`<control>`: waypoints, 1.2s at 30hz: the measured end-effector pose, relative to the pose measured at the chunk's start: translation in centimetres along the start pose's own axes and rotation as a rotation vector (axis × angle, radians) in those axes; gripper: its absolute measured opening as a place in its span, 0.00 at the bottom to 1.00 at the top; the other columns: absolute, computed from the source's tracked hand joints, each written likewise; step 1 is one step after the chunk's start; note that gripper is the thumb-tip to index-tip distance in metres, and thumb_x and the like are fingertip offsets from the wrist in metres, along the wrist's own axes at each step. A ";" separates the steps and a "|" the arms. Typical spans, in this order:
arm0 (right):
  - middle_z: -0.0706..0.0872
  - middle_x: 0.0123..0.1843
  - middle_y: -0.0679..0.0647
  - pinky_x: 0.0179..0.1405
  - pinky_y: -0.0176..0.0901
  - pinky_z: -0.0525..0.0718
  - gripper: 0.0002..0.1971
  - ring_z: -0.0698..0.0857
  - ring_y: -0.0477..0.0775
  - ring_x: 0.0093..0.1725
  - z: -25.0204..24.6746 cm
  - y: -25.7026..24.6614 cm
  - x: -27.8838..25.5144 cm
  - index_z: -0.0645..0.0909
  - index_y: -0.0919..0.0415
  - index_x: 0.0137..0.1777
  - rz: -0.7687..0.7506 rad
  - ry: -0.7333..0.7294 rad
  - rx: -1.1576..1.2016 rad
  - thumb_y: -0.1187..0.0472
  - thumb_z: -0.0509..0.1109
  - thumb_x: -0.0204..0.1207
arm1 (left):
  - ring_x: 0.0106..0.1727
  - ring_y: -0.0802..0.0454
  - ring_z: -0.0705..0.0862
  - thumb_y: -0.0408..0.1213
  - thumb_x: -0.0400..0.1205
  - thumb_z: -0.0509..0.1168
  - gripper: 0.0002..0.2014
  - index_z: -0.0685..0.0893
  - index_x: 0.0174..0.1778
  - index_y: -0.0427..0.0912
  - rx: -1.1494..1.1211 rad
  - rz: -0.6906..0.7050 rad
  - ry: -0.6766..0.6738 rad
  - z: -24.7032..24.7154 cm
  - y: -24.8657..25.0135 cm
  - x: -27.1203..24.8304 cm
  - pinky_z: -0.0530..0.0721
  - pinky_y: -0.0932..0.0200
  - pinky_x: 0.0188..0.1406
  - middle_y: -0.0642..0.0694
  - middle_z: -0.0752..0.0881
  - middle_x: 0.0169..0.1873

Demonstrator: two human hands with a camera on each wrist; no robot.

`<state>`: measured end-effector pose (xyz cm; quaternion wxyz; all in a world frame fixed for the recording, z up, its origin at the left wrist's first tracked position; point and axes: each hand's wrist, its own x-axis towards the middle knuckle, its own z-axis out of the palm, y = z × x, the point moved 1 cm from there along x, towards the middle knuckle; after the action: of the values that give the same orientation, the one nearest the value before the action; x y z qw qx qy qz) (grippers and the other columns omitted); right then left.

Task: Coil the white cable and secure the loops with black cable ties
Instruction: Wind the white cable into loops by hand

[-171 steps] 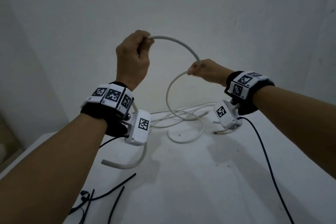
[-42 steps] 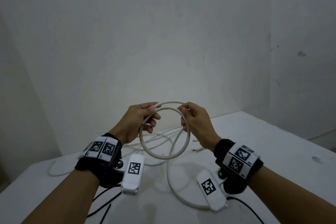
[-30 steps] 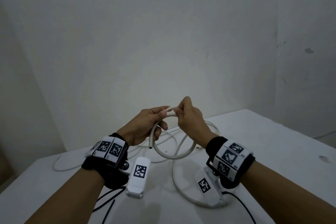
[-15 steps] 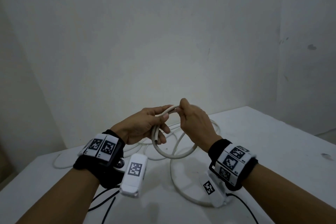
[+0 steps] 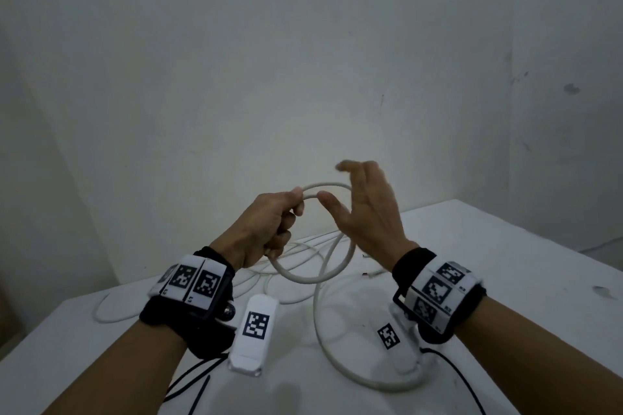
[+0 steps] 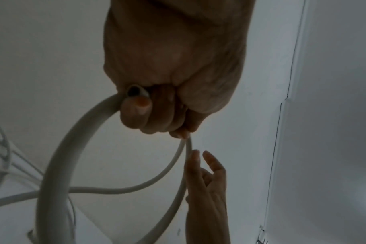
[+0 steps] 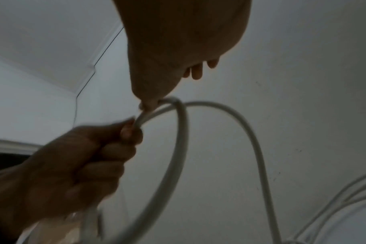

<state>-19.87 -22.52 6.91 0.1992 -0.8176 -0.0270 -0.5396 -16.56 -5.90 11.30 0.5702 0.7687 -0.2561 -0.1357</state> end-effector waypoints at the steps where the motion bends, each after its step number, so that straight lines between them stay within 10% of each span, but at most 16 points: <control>1: 0.79 0.58 0.57 0.52 0.53 0.77 0.34 0.78 0.56 0.56 -0.3 0.5 0.6 0.75 0.55 0.66 0.014 -0.088 -0.076 0.30 0.55 0.72 | 0.17 0.56 0.55 0.50 0.87 0.54 0.18 0.73 0.36 0.43 0.026 0.011 0.004 -0.3 0.2 0.0 0.56 0.66 0.16 0.53 0.59 0.20; 3: 0.78 0.66 0.53 0.70 0.58 0.68 0.36 0.75 0.54 0.68 -0.9 1.3 2.0 0.76 0.50 0.66 0.050 -0.394 -0.045 0.25 0.58 0.67 | 0.17 0.56 0.56 0.49 0.88 0.55 0.18 0.74 0.36 0.42 0.081 0.038 0.012 -0.9 0.7 0.0 0.57 0.66 0.15 0.53 0.61 0.19; 5: 0.84 0.53 0.49 0.59 0.50 0.77 0.25 0.81 0.50 0.53 -1.5 1.3 3.1 0.76 0.51 0.56 0.175 -0.629 0.262 0.34 0.70 0.69 | 0.16 0.57 0.58 0.48 0.87 0.56 0.18 0.75 0.37 0.40 0.153 0.081 0.049 -1.2 1.0 -0.1 0.59 0.67 0.14 0.53 0.64 0.18; 8: 0.78 0.34 0.49 0.34 0.38 0.71 0.14 0.73 0.47 0.32 -1.9 1.0 3.8 0.75 0.55 0.44 0.219 -0.664 0.435 0.48 0.75 0.72 | 0.15 0.56 0.59 0.48 0.87 0.57 0.19 0.75 0.36 0.38 0.198 0.146 0.152 -1.6 1.2 -0.1 0.61 0.67 0.12 0.52 0.65 0.18; 16: 0.73 0.35 0.50 0.20 0.36 0.67 0.17 0.72 0.46 0.27 -2.0 0.6 2.9 0.81 0.63 0.55 0.513 -0.727 0.900 0.48 0.62 0.83 | 0.13 0.56 0.61 0.49 0.87 0.58 0.19 0.76 0.36 0.40 -0.048 0.183 0.454 -1.3 1.1 0.6 0.61 0.66 0.14 0.50 0.65 0.17; 22: 0.75 0.32 0.49 0.34 0.37 0.72 0.22 0.72 0.48 0.32 -2.2 0.2 3.0 0.77 0.57 0.33 0.560 -0.585 0.975 0.44 0.59 0.83 | 0.13 0.57 0.60 0.48 0.88 0.56 0.18 0.74 0.34 0.42 -0.233 0.205 0.475 0.6 1.6 0.6 0.60 0.66 0.13 0.52 0.64 0.18; 27: 0.75 0.25 0.49 0.24 0.39 0.78 0.15 0.75 0.48 0.24 -2.3 -1.1 3.1 0.77 0.60 0.43 0.703 -0.457 1.346 0.48 0.62 0.82 | 0.13 0.57 0.61 0.49 0.88 0.55 0.19 0.73 0.34 0.43 -0.379 0.174 0.519 1.5 1.8 0.9 0.61 0.66 0.13 0.53 0.65 0.17; 36: 0.74 0.23 0.54 0.49 0.59 0.87 0.21 0.80 0.54 0.26 -0.6 -2.0 0.7 0.75 0.62 0.38 0.875 -0.205 1.578 0.45 0.57 0.84 | 0.13 0.58 0.60 0.49 0.88 0.54 0.19 0.71 0.34 0.43 -0.615 0.141 0.575 2.6 1.0 1.4 0.61 0.66 0.13 0.55 0.63 0.15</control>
<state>-20.63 -21.08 8.37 0.8852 -0.4249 -0.0933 -0.1649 -16.96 -8.98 11.50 0.8289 0.5501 -0.0864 0.0534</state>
